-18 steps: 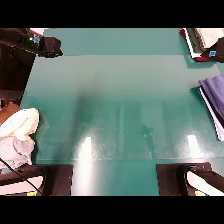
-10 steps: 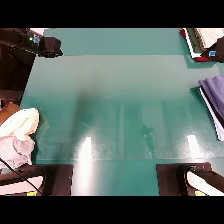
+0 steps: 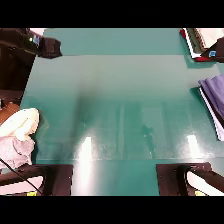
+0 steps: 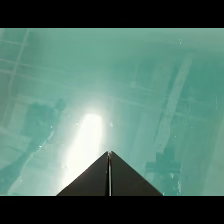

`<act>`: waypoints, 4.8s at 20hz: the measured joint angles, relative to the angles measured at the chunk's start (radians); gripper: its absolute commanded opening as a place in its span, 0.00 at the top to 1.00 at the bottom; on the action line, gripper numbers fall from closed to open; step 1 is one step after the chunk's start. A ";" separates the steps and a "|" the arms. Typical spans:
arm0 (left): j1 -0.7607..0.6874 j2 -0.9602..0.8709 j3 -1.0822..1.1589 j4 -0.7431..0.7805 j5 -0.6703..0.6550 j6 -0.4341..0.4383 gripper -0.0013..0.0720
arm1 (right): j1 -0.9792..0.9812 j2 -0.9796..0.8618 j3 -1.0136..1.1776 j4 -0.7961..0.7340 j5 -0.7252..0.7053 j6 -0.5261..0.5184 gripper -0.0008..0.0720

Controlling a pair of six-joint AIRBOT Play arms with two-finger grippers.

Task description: Fold the shirts.

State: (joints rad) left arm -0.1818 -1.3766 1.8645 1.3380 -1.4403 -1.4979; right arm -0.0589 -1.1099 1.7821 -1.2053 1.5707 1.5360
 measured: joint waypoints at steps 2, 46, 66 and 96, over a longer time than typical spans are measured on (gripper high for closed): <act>0.000 0.017 -0.034 0.069 -0.088 0.005 0.95 | 0.000 0.000 0.000 0.000 0.000 0.000 0.96; -0.253 0.339 -0.191 -0.044 0.098 0.131 0.95 | 0.000 0.108 0.001 0.007 -0.226 -0.030 0.96; -0.099 -0.089 -0.416 -0.022 0.046 0.103 0.25 | 0.000 0.124 0.001 0.006 -0.175 -0.030 0.96; 0.051 0.178 -0.568 -0.210 0.377 0.153 0.95 | 0.006 -0.017 -0.304 0.316 -0.069 -0.058 0.34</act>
State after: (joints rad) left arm -0.1310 -1.1984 1.2968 1.1278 -1.0637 -1.3453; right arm -0.0525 -1.1267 1.4780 -0.8890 1.5017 1.4784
